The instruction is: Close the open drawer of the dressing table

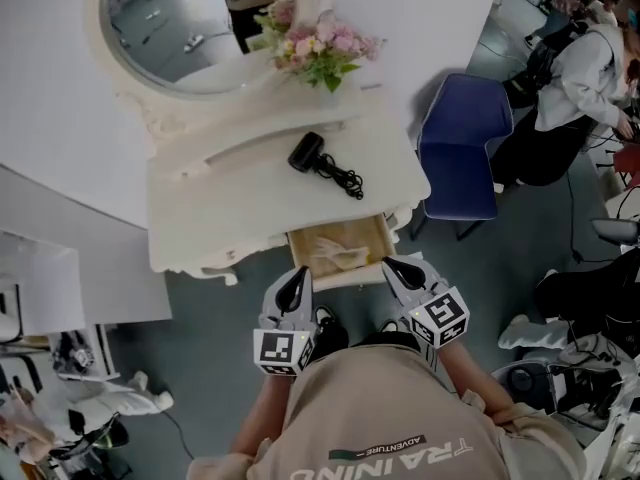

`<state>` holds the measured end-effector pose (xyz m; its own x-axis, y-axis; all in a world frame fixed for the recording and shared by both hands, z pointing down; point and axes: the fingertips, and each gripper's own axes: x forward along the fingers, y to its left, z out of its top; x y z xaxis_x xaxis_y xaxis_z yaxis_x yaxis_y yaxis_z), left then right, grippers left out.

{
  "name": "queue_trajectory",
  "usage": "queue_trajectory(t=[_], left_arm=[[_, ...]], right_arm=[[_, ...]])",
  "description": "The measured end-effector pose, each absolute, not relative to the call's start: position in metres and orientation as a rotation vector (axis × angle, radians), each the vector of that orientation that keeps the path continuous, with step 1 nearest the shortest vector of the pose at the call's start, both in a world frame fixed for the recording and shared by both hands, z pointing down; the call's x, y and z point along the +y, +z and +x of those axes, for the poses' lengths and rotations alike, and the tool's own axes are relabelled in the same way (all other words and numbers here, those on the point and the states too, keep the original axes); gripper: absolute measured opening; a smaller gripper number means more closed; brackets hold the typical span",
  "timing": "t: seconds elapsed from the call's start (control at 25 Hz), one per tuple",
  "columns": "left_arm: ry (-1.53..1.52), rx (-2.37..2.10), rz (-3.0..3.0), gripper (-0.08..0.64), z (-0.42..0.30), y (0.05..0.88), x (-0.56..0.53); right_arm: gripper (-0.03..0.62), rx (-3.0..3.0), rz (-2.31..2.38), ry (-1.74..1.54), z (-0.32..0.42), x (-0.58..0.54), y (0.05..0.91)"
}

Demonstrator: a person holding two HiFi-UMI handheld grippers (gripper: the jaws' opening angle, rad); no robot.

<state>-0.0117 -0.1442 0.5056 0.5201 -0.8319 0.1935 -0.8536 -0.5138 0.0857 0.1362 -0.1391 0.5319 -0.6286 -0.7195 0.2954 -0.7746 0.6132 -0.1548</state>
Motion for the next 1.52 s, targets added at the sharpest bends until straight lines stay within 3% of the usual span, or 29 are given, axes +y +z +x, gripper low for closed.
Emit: queue_trajectory(t=[0.52,0.96,1.52], left_arm=[[0.116,-1.319,2.695,0.017,-0.071,0.493,-0.177],[0.089,-1.367,2.65,0.017,-0.083,0.493,-0.174],[0.066,-1.361,2.628,0.017,-0.088,0.492,-0.17]], right_arm=[[0.003,-2.392,1.414,0.483,0.112,-0.161,0.587],[0.003,-2.058,1.088,0.865,0.117,-0.108,0.757],[0.003,-1.764,0.967,1.096,0.118,-0.088,0.827]])
